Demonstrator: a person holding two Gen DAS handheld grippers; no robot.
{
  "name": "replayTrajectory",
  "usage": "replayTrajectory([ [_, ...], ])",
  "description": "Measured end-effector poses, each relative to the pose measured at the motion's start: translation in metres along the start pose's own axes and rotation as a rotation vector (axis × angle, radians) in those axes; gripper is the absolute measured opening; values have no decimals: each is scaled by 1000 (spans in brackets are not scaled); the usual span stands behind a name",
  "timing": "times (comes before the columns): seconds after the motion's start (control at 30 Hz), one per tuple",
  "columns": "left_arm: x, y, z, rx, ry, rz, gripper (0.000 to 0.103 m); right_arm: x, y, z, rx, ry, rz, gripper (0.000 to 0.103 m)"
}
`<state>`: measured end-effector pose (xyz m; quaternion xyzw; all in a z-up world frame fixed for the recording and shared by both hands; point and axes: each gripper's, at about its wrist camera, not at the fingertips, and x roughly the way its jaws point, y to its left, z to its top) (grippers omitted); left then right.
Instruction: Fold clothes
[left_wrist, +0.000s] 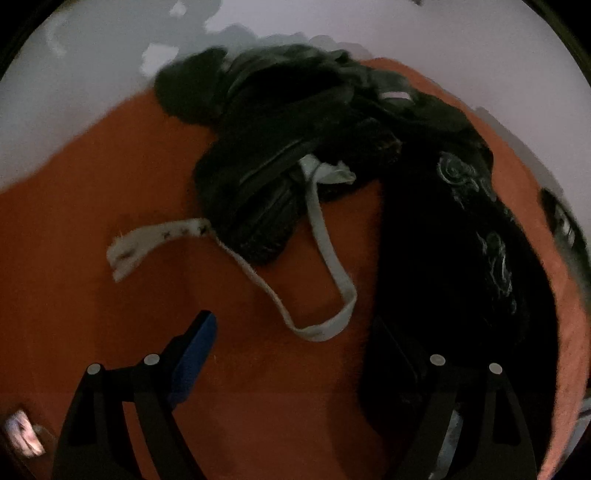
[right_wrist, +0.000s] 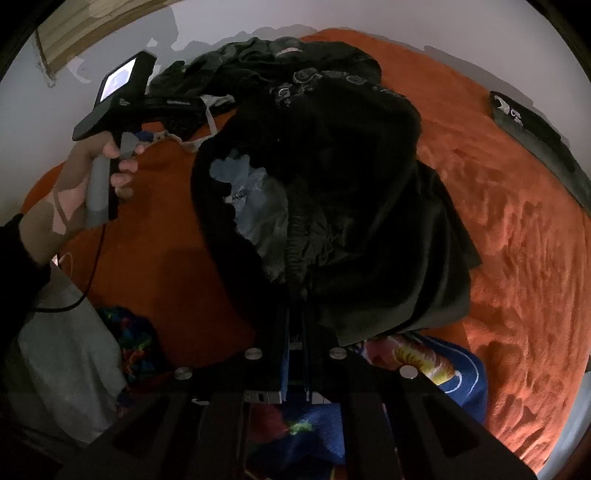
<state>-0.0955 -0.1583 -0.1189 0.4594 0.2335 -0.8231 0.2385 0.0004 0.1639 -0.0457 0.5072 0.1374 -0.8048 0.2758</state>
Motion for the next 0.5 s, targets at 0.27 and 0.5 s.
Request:
replayTrajectory([
  [0.27,-26,-3,17,64,49,-264,87,-2,-6,-1,33,7,31,5],
  [0.5,-46,-13,23,220,30,-315,87,-22,-12,3,81,-79,92,35],
])
